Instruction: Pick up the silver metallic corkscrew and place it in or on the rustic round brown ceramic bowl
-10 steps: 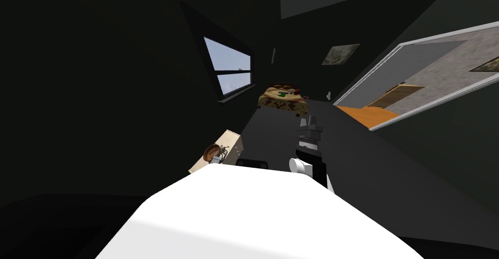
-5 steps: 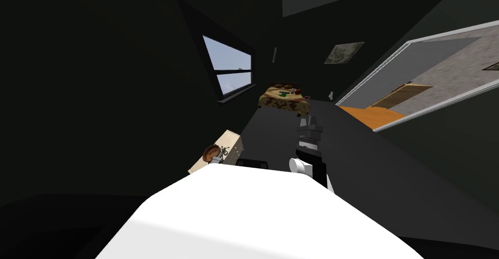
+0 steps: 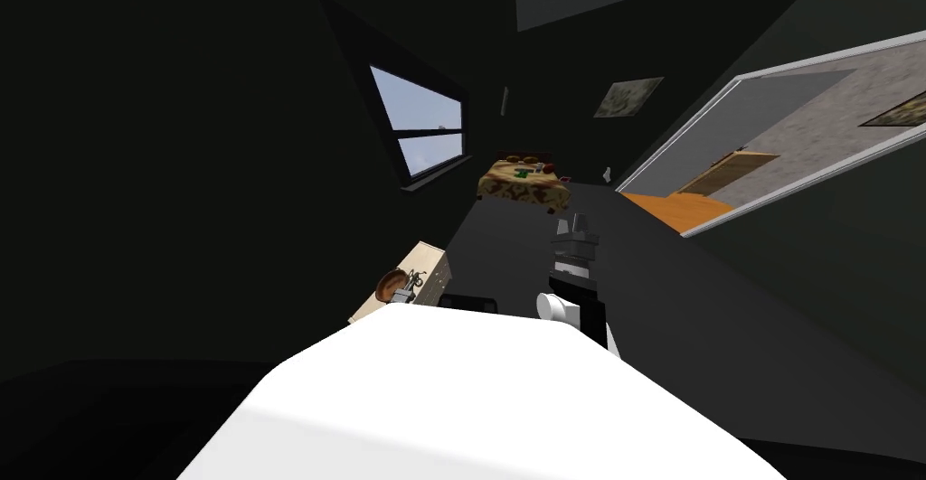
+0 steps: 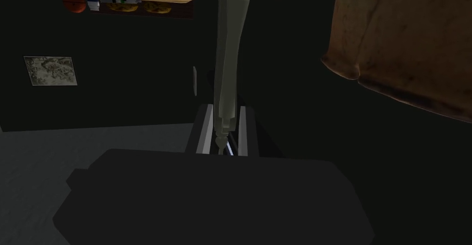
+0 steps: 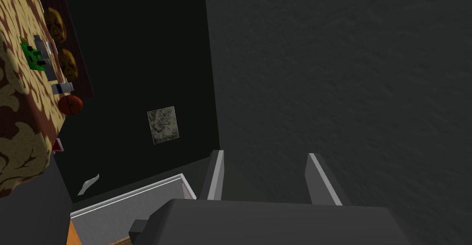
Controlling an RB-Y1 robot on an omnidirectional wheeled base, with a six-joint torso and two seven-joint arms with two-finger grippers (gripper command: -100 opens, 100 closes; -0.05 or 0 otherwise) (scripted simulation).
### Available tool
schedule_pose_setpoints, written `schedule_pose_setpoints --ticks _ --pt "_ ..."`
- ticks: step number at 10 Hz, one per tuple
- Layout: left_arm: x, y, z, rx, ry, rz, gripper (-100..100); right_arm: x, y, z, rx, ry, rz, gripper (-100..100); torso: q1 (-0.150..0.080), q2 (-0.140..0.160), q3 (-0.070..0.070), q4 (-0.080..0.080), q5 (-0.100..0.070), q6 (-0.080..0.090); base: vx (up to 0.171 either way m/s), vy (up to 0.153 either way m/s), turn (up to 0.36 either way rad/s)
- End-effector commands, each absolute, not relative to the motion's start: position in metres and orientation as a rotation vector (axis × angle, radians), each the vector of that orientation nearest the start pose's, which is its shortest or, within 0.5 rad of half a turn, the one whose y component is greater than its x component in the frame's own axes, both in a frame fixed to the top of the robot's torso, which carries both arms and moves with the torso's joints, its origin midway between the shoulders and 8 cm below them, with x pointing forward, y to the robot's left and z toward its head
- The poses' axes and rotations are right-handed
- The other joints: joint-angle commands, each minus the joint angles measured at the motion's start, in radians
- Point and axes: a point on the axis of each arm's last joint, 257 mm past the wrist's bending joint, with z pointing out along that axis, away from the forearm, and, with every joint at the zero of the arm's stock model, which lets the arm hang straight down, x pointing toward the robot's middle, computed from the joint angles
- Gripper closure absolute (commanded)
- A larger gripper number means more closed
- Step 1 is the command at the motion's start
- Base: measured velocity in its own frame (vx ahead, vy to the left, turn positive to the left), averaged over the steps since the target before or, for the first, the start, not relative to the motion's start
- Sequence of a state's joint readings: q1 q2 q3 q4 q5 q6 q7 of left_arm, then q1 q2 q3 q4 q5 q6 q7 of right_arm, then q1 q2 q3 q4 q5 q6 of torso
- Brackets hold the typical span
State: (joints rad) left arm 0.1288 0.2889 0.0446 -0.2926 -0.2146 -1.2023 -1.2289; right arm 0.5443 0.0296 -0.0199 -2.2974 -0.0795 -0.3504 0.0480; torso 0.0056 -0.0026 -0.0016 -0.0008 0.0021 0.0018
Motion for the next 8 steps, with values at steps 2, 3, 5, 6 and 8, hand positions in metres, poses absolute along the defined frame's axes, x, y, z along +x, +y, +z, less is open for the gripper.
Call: schedule_pose_setpoints --ticks 2,3,5,6,8 --pt "0.261 0.356 -0.494 0.063 1.815 -0.052 100 0.356 -0.306 -0.012 0.845 0.669 1.233 0 -0.001 -0.001 -0.001 0.0 0.0 -0.001 -0.02 0.021 -0.066" --pt "0.258 0.357 -0.496 0.06 1.823 -0.051 100 0.356 -0.306 -0.012 0.845 0.669 1.233 0 -0.001 -0.003 -0.002 0.0 0.001 0.0 -0.013 0.014 -0.043" --pt "0.261 0.356 -0.494 0.063 1.815 -0.052 100 0.356 -0.306 -0.012 0.845 0.669 1.233 0 -0.001 -0.005 -0.003 -0.001 0.001 0.0 0.0 0.0 0.0" --pt "0.266 0.357 -0.494 0.054 1.815 -0.043 100 0.356 -0.306 -0.012 0.845 0.669 1.233 0 -0.002 -0.006 -0.003 -0.001 0.001 -0.001 -0.02 0.021 -0.066" --pt "0.275 0.358 -0.494 0.035 1.817 -0.029 100 0.356 -0.306 -0.012 0.844 0.669 1.233 0 0.001 -0.004 -0.002 -0.001 0.002 0.0 -0.061 0.046 -0.127"
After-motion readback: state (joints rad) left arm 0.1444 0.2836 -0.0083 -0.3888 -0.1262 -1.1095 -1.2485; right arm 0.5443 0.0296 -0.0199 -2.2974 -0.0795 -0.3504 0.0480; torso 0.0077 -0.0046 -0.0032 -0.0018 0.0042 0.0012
